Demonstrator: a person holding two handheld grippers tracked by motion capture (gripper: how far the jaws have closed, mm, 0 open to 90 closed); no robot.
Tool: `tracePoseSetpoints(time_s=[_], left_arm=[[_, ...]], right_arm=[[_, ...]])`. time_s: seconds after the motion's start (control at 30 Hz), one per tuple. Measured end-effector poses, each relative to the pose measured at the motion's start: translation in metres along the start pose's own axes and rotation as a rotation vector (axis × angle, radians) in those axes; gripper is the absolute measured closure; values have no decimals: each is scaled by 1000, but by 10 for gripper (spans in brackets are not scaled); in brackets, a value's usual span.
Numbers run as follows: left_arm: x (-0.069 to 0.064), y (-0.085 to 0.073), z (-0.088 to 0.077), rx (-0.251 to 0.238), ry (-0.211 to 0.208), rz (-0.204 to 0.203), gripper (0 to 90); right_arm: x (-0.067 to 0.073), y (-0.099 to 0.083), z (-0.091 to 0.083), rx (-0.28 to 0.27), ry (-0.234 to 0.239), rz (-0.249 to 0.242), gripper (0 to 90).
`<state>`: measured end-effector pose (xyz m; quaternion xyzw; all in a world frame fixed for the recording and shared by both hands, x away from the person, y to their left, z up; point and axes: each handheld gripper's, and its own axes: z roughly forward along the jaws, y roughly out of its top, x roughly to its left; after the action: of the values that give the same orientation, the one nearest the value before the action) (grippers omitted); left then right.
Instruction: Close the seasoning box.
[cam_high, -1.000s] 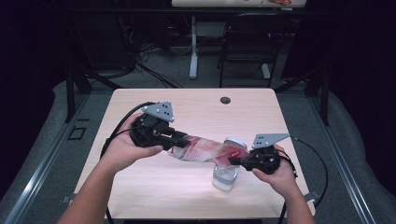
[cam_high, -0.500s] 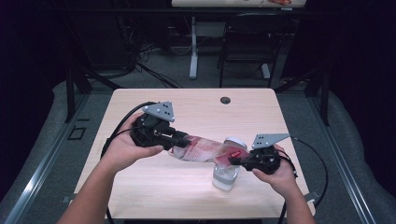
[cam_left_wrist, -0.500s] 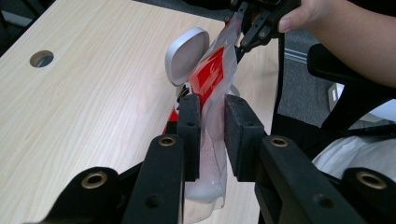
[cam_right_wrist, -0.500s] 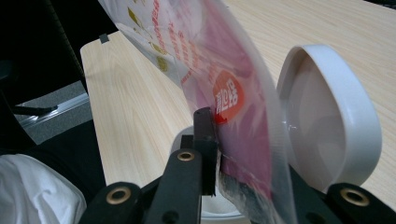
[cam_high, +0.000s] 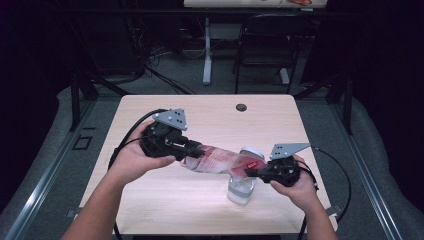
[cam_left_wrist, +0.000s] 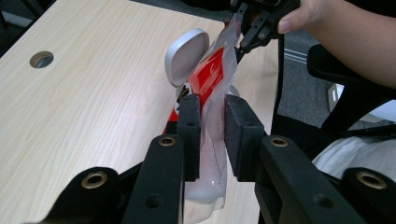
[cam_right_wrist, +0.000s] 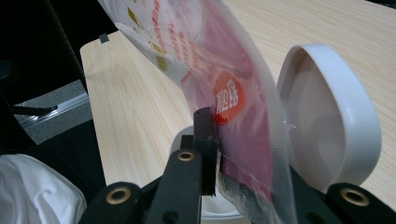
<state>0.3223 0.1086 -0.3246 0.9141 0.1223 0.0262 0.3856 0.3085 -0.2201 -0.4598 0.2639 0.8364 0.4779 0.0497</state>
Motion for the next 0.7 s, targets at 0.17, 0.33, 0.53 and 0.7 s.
tracePoseSetpoints(time_s=[0.17, 0.33, 0.53, 0.7], left_arm=[[0, 1, 0, 1, 0, 0, 772], [0, 1, 0, -2, -1, 0, 772], [-1, 2, 0, -2, -3, 4, 773], [-1, 3, 1, -1, 0, 8, 773]], right_arm=[[0, 0, 0, 1, -1, 0, 859], [0, 0, 0, 2, -1, 0, 859], [0, 0, 0, 3, 0, 0, 858], [0, 0, -1, 6, -4, -9, 862]])
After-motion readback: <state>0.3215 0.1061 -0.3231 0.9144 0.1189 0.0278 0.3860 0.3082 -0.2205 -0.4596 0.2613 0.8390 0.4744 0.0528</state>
